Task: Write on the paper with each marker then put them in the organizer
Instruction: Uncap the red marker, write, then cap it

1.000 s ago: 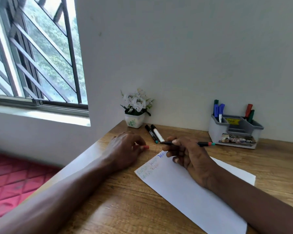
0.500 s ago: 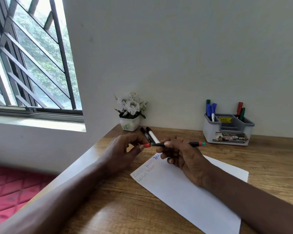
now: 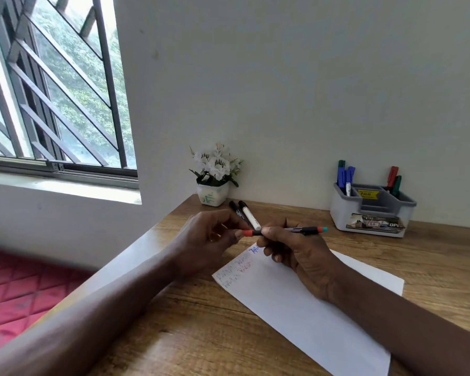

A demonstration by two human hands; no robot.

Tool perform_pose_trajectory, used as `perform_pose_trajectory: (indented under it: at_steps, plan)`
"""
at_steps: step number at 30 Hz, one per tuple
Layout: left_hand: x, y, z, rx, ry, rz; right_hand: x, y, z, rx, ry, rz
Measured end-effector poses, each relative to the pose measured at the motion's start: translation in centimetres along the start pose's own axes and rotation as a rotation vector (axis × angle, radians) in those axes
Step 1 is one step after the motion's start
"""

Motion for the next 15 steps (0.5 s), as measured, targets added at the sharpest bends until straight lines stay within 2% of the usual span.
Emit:
perform_pose_trajectory:
  at_steps: [7, 11, 15]
  plan:
    - [0.3, 0.8, -0.7, 0.25, -0.061, 0.032, 0.5, -0.6, -0.7, 0.091, -0.056, 0.079]
    - [0.6, 0.8, -0.7, 0.42, -0.084, 0.119, 0.8, -1.7, -0.9, 0.166, -0.083, 0.199]
    - [0.5, 0.6, -0.7, 0.588, -0.081, 0.235, 1.0, -3.0, -1.2, 0.14, -0.1, 0.219]
Point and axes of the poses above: each hand's wrist, its own x-axis away from the middle knuckle, its own z-axis out of the back of the hand, y = z × x, the point moved 7 cm from there along -x, towards the middle knuckle, and after that the axes turned 12 degrees about y, right-handed, at the moved point
